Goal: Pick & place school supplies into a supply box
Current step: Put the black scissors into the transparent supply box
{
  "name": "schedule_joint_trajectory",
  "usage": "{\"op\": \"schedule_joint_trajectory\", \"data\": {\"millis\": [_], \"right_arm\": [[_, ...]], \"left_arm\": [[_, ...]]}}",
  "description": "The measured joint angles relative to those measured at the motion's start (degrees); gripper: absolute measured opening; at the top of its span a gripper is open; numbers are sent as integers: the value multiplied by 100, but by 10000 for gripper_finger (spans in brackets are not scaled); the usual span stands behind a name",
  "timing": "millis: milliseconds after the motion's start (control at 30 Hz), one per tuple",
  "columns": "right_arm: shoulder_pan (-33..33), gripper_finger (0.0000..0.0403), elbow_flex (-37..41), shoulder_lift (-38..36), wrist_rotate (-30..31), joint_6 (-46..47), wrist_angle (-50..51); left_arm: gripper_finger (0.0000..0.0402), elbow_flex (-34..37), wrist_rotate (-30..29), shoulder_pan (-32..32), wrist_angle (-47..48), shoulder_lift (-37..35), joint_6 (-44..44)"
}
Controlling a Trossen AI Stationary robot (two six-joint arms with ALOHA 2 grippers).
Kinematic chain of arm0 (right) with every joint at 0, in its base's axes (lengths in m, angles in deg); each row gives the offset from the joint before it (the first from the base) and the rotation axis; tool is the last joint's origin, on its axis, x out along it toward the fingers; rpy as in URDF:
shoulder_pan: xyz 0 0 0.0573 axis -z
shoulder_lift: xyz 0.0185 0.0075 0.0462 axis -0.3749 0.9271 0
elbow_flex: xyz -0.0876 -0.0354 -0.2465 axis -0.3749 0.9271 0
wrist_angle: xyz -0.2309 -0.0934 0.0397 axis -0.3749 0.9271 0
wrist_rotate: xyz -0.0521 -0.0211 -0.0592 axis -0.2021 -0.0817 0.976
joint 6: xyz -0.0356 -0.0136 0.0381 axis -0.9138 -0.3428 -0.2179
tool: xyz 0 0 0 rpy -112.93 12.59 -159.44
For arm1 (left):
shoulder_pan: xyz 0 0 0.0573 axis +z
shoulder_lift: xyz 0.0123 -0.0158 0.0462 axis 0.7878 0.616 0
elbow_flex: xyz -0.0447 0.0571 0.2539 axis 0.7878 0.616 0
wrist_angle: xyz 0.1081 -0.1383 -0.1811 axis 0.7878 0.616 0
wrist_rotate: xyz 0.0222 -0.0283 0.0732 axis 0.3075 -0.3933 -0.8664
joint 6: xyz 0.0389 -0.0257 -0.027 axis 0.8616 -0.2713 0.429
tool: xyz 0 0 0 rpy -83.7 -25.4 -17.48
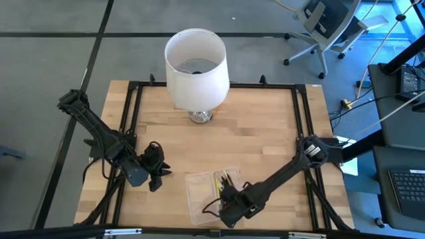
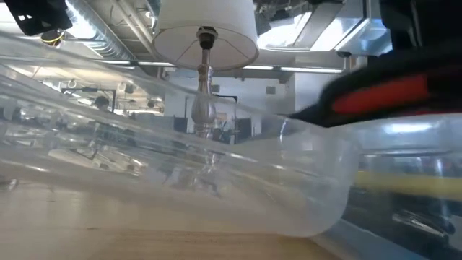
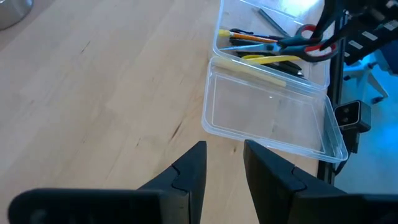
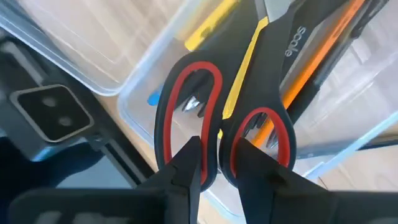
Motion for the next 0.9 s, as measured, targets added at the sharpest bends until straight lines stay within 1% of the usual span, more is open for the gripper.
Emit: {"op": "schedule_joint_trajectory", "data": {"millis": [133,267,467,667,900], "right_arm": [[3,84,0,102,-142,1,55],[8,84,0,115,-152,16,165],[43,84,0,120,17,-29,205],[89,84,0,176,45,-47,210],[93,100,2,250,45,-25,150]], "left_arm": [[100,-1,0,0,2,0,2],[100,0,0,0,2,0,14],[100,-1,0,0,4,0,55],[100,0,0,0,4,0,60],[100,1,0,0,5,0,63]]}}
